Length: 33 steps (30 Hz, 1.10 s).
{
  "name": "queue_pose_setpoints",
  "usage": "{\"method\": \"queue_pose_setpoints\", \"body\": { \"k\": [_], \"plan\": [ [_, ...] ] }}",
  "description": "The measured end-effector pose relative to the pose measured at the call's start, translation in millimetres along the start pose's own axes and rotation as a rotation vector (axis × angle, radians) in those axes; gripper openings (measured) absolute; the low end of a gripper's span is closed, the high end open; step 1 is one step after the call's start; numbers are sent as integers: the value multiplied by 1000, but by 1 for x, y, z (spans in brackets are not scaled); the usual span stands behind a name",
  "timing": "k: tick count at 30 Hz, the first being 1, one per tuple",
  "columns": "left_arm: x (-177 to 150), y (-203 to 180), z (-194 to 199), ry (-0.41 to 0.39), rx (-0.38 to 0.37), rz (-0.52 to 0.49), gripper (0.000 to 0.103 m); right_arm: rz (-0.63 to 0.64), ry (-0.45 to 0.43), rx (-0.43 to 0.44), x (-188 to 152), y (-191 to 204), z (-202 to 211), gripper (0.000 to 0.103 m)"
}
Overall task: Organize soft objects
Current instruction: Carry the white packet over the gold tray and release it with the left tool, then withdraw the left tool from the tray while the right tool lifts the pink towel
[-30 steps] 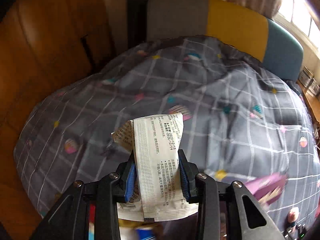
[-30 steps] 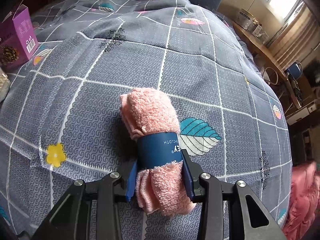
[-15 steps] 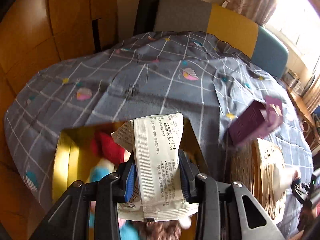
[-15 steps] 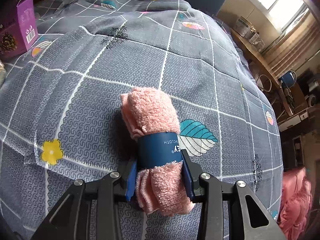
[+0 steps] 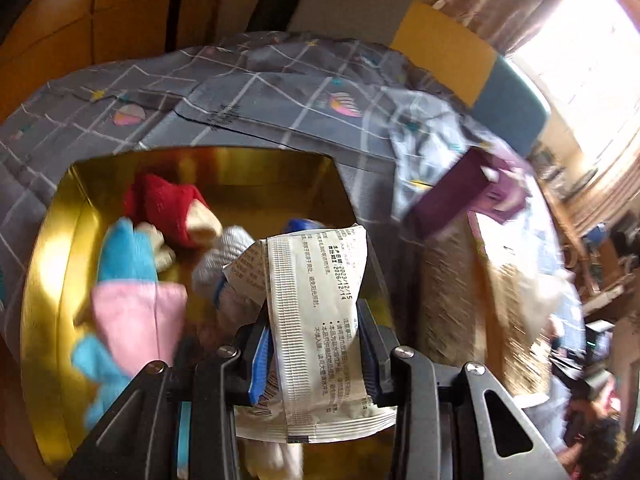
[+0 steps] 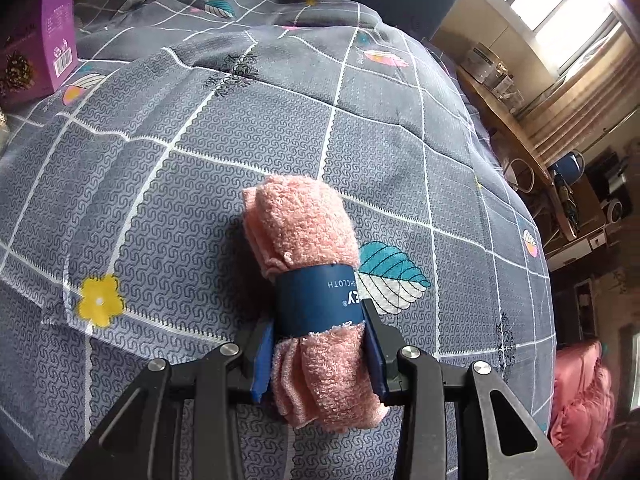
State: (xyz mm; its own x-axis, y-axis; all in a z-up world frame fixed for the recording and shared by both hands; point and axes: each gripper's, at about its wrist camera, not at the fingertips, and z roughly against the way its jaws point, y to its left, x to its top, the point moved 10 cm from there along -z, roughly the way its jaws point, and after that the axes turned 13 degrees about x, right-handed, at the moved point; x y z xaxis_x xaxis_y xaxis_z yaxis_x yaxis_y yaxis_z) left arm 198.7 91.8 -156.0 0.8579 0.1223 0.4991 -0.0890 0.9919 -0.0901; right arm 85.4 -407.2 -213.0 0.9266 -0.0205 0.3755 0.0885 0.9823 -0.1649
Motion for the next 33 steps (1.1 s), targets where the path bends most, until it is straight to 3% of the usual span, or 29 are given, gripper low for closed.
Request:
{"method": "queue_pose_setpoints", "body": {
  "k": [8,10,14,26,33],
  "plan": [
    [33,28,-33,-52,232,-21,39,1,0,-7,-1,1,1,39],
    [26,29,-39,-13,202,-8,42,-1,0,-5,-1,1,1,39],
    [14,32,-34,-33,225,-33,45,-2,1,-3,-1,1,1,39],
    [5,24,32,-233,281,-111,49,-7,2,-2,0,-1,0,39],
    [-2,22,64,-298,278,-135,49,-17,1,2,2,-3,-3,39]
  ]
}}
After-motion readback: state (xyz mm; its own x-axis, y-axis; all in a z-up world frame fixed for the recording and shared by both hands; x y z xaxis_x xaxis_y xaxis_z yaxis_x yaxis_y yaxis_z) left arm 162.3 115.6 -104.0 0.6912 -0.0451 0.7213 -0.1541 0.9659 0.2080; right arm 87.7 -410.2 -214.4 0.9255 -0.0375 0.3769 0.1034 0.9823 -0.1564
